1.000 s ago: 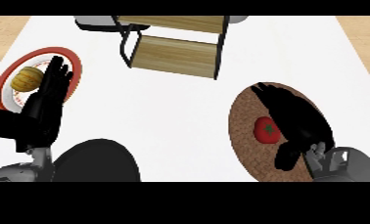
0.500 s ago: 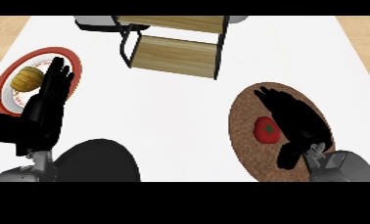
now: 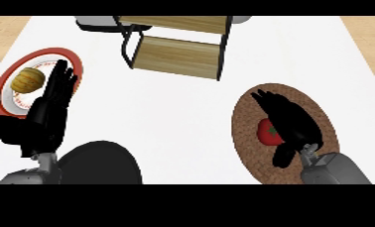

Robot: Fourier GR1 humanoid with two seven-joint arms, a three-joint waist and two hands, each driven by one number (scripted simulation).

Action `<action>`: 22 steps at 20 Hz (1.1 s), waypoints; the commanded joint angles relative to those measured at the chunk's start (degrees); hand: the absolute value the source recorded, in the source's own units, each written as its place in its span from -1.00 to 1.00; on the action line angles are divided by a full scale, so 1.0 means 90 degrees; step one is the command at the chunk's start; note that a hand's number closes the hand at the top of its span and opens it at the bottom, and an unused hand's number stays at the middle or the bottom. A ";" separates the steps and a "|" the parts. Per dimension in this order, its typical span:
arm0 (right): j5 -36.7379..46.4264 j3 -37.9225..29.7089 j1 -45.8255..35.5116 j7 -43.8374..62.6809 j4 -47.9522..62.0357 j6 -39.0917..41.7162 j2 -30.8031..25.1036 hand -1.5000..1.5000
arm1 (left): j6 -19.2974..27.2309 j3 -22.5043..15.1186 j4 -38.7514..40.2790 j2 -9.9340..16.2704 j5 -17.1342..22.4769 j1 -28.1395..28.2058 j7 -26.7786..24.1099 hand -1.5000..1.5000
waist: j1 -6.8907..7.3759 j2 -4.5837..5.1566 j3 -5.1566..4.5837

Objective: Pick the tomato from the placemat and place it in the tiered shelf

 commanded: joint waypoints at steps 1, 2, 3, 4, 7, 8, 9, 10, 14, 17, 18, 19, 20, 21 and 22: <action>0.0403 -0.0119 -0.0071 -0.0285 0.0589 -0.0104 0.0455 -1.00 | -0.0149 0.0120 0.0147 -0.0107 -0.0066 0.0050 -0.0236 0.00 | 0.0006 0.0003 0.0001; 0.0394 -0.0190 0.0112 -0.0399 0.0579 -0.0188 0.0357 -1.00 | -0.0057 0.0086 -0.0471 -0.0009 -0.0094 -0.0030 0.0480 0.00 | 0.0006 -0.0001 0.0002; 0.0461 -0.0254 -0.0291 -0.0497 0.1044 -0.0100 0.0506 -1.00 | -0.0066 0.0202 0.0333 -0.0109 -0.0094 -0.0350 0.0083 0.00 | 0.0004 0.0007 0.0001; 0.0585 -0.0088 -0.0145 -0.0575 0.1233 -0.0243 0.0559 -1.00 | -0.0235 0.0201 -0.0072 0.0040 -0.0024 -0.0209 0.0230 0.00 | 0.0014 0.0005 0.0002; 0.0389 -0.0306 0.0143 -0.0766 0.0745 0.0431 0.0125 1.00 | -0.0107 0.0192 -0.0094 -0.0067 -0.0187 -0.0139 0.0215 0.00 | -0.0006 -0.0002 0.0001; 0.0699 -0.0217 0.0167 -0.1016 0.1046 0.0031 0.0261 1.00 | -0.0097 0.0118 0.0158 -0.0227 -0.0247 -0.0199 0.0053 0.00 | -0.0006 0.0002 0.0001; 0.0918 0.0084 0.0380 -0.1223 0.0798 -0.0305 0.0148 1.00 | -0.0101 0.0138 0.0299 -0.0280 -0.0203 -0.0095 -0.0208 0.00 | -0.0013 0.0002 0.0001; 0.1073 0.0004 -0.0243 -0.0986 0.1183 -0.0228 0.0440 1.00 | -0.0443 0.0349 -0.0081 0.0016 0.0065 0.0190 -0.0037 0.00 | 0.0035 0.0002 0.0001; 0.1535 0.0070 -0.0143 -0.1316 0.1207 -0.0826 0.0427 1.00 | -0.0463 0.0294 -0.0447 -0.0014 0.0023 0.0340 0.0118 0.00 | 0.0030 -0.0004 0.0001; 0.1481 -0.0276 -0.0368 -0.1531 0.1121 -0.0647 0.0436 1.00 | -0.0366 0.0372 0.0115 -0.0180 -0.0130 0.0265 -0.0291 0.00 | 0.0007 0.0001 0.0000; 0.1828 0.0351 -0.0023 -0.0262 0.0727 -0.0674 0.1313 1.00 | -0.0221 0.0252 -0.0084 -0.0213 -0.0198 0.0028 0.0019 0.00 | -0.0010 -0.0007 -0.0001; 0.1911 0.0343 -0.0436 0.0570 0.0918 -0.0447 0.1925 1.00 | -0.0371 0.0309 -0.0019 -0.0124 -0.0048 -0.0017 0.0043 0.00 | 0.0027 -0.0004 -0.0005; 0.1936 0.0596 -0.0359 0.1280 0.0973 -0.0582 0.2484 1.00 | -0.0335 0.0210 -0.0206 -0.0185 -0.0093 0.0197 0.0026 0.00 | 0.0137 -0.0018 -0.0007; 0.1871 0.0797 -0.0336 0.1800 0.1077 -0.0746 0.2500 1.00 | -0.0352 0.0195 -0.0075 -0.0131 -0.0095 -0.0158 0.0231 0.00 | 0.0152 0.0013 -0.0003; 0.1675 0.0713 -0.0511 0.2169 0.1129 -0.0778 0.2511 1.00 | -0.0311 0.0076 -0.0107 -0.0218 -0.0191 -0.0036 0.0132 0.00 | 0.0286 0.0030 0.0000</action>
